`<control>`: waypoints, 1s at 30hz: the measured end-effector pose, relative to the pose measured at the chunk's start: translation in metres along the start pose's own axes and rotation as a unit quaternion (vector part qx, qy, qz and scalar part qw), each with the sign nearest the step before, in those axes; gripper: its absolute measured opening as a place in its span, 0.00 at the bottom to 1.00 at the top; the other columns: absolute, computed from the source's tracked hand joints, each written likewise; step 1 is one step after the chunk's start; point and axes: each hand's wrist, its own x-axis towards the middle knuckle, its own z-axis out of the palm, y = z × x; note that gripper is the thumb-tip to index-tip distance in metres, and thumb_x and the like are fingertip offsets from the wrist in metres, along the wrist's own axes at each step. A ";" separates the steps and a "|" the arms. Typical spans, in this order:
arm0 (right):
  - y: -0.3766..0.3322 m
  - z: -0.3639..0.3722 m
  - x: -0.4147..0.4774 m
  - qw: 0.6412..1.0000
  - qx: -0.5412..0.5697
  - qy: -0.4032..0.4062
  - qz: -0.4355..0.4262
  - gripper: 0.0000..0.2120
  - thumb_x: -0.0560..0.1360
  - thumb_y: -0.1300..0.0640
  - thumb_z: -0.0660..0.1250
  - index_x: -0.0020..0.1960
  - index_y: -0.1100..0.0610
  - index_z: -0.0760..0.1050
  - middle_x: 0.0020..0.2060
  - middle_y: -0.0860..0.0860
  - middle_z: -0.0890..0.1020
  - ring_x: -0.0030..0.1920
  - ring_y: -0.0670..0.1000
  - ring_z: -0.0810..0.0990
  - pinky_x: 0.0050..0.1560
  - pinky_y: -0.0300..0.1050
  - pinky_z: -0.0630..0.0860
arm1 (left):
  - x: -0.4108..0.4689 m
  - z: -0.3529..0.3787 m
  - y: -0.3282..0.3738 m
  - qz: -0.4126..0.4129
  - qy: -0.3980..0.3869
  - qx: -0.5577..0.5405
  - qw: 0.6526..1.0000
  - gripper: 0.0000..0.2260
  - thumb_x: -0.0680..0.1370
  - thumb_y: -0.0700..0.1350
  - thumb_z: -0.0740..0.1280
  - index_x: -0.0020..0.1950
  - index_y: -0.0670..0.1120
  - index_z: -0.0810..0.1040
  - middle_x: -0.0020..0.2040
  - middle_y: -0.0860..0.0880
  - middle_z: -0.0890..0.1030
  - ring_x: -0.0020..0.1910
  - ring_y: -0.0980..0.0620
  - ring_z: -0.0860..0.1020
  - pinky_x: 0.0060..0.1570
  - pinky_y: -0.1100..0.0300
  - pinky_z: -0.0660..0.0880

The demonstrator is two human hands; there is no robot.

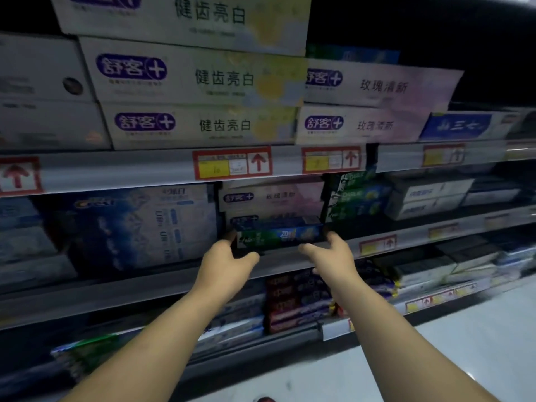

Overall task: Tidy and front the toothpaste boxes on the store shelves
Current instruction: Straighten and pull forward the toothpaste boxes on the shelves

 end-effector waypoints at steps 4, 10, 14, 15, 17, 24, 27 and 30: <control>0.003 -0.002 0.002 0.999 0.041 0.007 -0.001 0.41 0.76 0.53 0.74 0.82 0.53 0.56 0.78 0.53 0.65 0.72 0.60 0.72 0.68 0.63 0.73 | -0.004 -0.005 0.003 0.008 0.013 -0.049 0.999 0.31 0.77 0.50 0.72 0.78 0.49 0.66 0.56 0.50 0.80 0.53 0.48 0.81 0.54 0.54 0.78; 0.001 -0.001 -0.015 0.998 0.045 0.007 -0.034 0.36 0.76 0.54 0.73 0.80 0.50 0.61 0.76 0.51 0.68 0.70 0.59 0.74 0.68 0.63 0.74 | -0.017 -0.015 0.006 0.033 0.026 -0.072 0.996 0.30 0.77 0.49 0.73 0.77 0.51 0.68 0.64 0.52 0.78 0.59 0.47 0.80 0.64 0.47 0.76; -0.002 -0.001 -0.024 0.997 0.057 0.005 -0.049 0.32 0.77 0.55 0.72 0.78 0.48 0.65 0.74 0.49 0.69 0.68 0.58 0.75 0.67 0.63 0.74 | -0.028 -0.020 0.007 0.046 0.036 -0.088 0.994 0.30 0.78 0.47 0.72 0.78 0.52 0.67 0.63 0.57 0.75 0.59 0.48 0.80 0.65 0.48 0.75; -0.003 -0.001 -0.027 0.997 0.062 0.005 -0.052 0.32 0.77 0.56 0.72 0.77 0.48 0.65 0.74 0.48 0.70 0.68 0.58 0.76 0.67 0.63 0.74 | -0.031 -0.023 0.007 0.048 0.036 -0.094 0.994 0.29 0.78 0.47 0.72 0.78 0.52 0.67 0.60 0.59 0.75 0.58 0.49 0.80 0.65 0.49 0.75; -0.005 0.000 -0.031 0.996 0.069 0.006 -0.056 0.31 0.77 0.56 0.72 0.76 0.48 0.66 0.73 0.47 0.71 0.67 0.57 0.76 0.67 0.62 0.74 | -0.034 -0.026 0.006 0.048 0.036 -0.100 0.993 0.29 0.78 0.46 0.72 0.78 0.52 0.67 0.58 0.61 0.77 0.57 0.51 0.81 0.65 0.50 0.75; -0.010 0.001 -0.042 0.994 0.078 0.012 -0.073 0.28 0.77 0.56 0.72 0.75 0.46 0.68 0.71 0.45 0.71 0.66 0.56 0.77 0.66 0.61 0.75 | -0.037 -0.033 0.001 0.041 0.035 -0.122 0.991 0.30 0.77 0.47 0.73 0.78 0.55 0.68 0.53 0.57 0.81 0.56 0.51 0.81 0.65 0.47 0.75; -0.011 -0.001 -0.042 0.994 0.082 0.018 -0.076 0.29 0.77 0.56 0.72 0.75 0.46 0.68 0.71 0.45 0.72 0.66 0.56 0.77 0.66 0.61 0.75 | -0.036 -0.033 -0.002 0.041 0.029 -0.125 0.991 0.30 0.77 0.47 0.73 0.78 0.56 0.68 0.55 0.53 0.82 0.56 0.51 0.81 0.65 0.48 0.75; -0.010 -0.001 -0.040 0.994 0.081 0.018 -0.078 0.29 0.77 0.57 0.71 0.76 0.47 0.68 0.72 0.45 0.71 0.66 0.56 0.77 0.66 0.61 0.75 | -0.036 -0.033 -0.001 0.042 0.028 -0.132 0.990 0.29 0.78 0.47 0.73 0.77 0.56 0.68 0.54 0.55 0.81 0.54 0.51 0.82 0.62 0.52 0.75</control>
